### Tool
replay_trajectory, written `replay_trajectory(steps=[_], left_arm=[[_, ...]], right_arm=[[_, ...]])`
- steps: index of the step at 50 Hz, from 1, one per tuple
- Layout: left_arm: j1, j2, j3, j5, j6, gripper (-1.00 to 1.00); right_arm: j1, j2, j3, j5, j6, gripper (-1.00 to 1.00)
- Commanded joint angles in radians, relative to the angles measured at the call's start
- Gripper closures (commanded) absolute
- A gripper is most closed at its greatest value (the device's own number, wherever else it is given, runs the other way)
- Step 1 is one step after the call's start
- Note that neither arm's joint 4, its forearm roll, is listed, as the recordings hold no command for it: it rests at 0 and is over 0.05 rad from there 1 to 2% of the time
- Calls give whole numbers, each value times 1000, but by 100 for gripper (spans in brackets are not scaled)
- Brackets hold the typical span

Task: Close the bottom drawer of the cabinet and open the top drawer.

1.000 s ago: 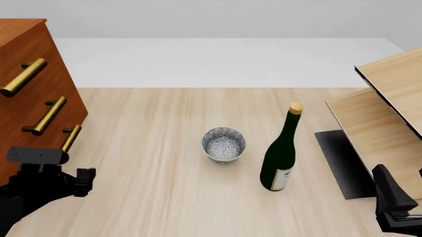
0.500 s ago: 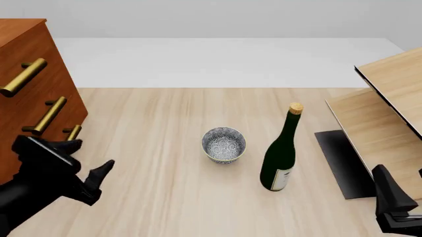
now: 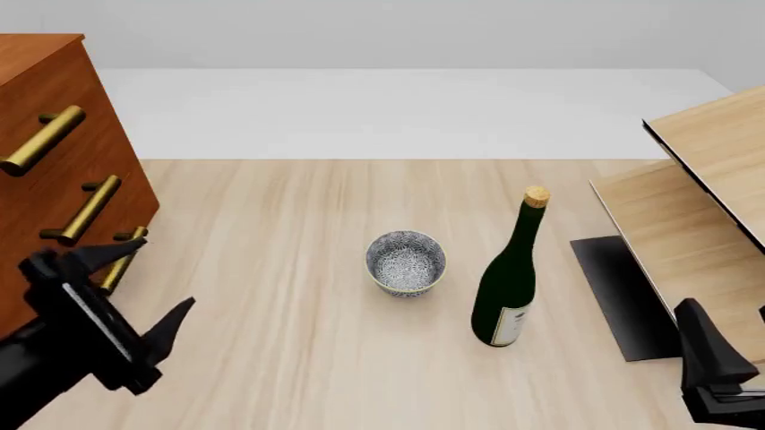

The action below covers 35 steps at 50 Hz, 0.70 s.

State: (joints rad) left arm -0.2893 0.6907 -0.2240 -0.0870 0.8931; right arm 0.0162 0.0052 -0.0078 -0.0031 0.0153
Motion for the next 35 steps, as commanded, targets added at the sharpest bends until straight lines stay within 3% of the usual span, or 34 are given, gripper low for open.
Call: replay_trajectory(steps=[1, 5, 15, 35], left_arm=[[47, -110, -31, 56, 219, -100], [64, -125, -33, 49, 279, -100], [75, -94, -39, -5, 348, -100], [175, -38, -95, -114, 423, -100]], right_arm=[[2, -2, 0, 0, 0, -100], [3, -3, -1, 0, -2, -100], [1, -3, -3, -1, -2, -100], [0, -4, -5, -3, -3, -100]])
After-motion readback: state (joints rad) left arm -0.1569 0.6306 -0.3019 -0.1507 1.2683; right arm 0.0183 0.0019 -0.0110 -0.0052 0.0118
